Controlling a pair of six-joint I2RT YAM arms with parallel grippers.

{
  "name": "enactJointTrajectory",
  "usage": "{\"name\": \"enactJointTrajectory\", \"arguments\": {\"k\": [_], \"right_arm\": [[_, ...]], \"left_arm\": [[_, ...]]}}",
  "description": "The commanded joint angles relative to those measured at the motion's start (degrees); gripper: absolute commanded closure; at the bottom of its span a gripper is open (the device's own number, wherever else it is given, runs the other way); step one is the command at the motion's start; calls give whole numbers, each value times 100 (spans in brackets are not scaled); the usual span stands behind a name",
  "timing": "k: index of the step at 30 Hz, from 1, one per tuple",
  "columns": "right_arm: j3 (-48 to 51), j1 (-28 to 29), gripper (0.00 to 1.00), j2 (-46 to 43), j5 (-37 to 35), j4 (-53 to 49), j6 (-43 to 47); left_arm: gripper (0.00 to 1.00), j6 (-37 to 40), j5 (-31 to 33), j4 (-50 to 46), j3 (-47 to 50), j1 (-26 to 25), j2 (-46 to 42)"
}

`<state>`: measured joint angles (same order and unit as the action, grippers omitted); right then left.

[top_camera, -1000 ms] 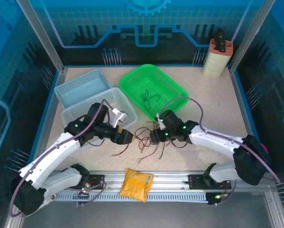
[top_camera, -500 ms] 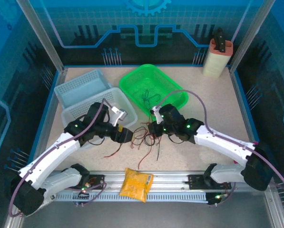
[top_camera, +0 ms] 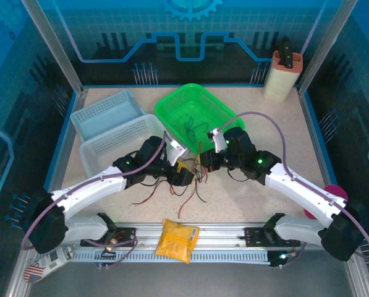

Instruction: Untangle the cables

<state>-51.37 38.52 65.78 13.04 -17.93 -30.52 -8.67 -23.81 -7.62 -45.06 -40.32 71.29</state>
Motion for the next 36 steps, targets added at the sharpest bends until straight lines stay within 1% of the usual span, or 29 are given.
{"name": "enactJointTrajectory", "arguments": {"k": [1,6,14,17,18,20,22,23,24,26,27,29,31,33,36], "right_arm": [[178,-138,100,-100,377,118,-191],[242,-341,100,-99,746,249,-459],[321,-398,100,-265,836,268,-651],[339,-414,100,-287,874,307,-687],[339,-418,100,-286,884,315,-699],[357,-427,100,-291,893,325,-708],[371,-442,100,-289,883,317,-701],[360,-455,93,-285,864,296,-685],[336,-475,78,-301,796,208,-635],[257,-558,47,-378,612,-101,-454],[232,-609,41,-480,422,-306,-328],[276,-732,35,-786,163,-616,-101],[467,-896,31,-1138,-25,-928,77],[672,-1064,30,-1441,-229,-1363,197],[1034,-1106,30,-1693,-339,-1775,317]], "left_arm": [[34,-9,10,856,-115,-56,154],[35,-127,-88,1779,38,-200,362],[43,-224,-236,2166,123,-318,768],[52,-230,-314,2247,155,-337,840],[57,-240,-336,2263,146,-341,864],[69,-280,-407,2332,137,-337,902],[87,-337,-493,2444,155,-338,917],[98,-335,-561,2485,163,-339,909],[100,-337,-609,2488,156,-337,890],[100,-359,-605,2443,143,-343,808],[100,-352,-565,2436,154,-339,758],[100,-355,-405,2391,178,-339,630],[100,-354,-298,2373,174,-339,572],[100,-346,-298,2359,127,-338,583],[100,-381,-351,2355,62,-341,657]]}}
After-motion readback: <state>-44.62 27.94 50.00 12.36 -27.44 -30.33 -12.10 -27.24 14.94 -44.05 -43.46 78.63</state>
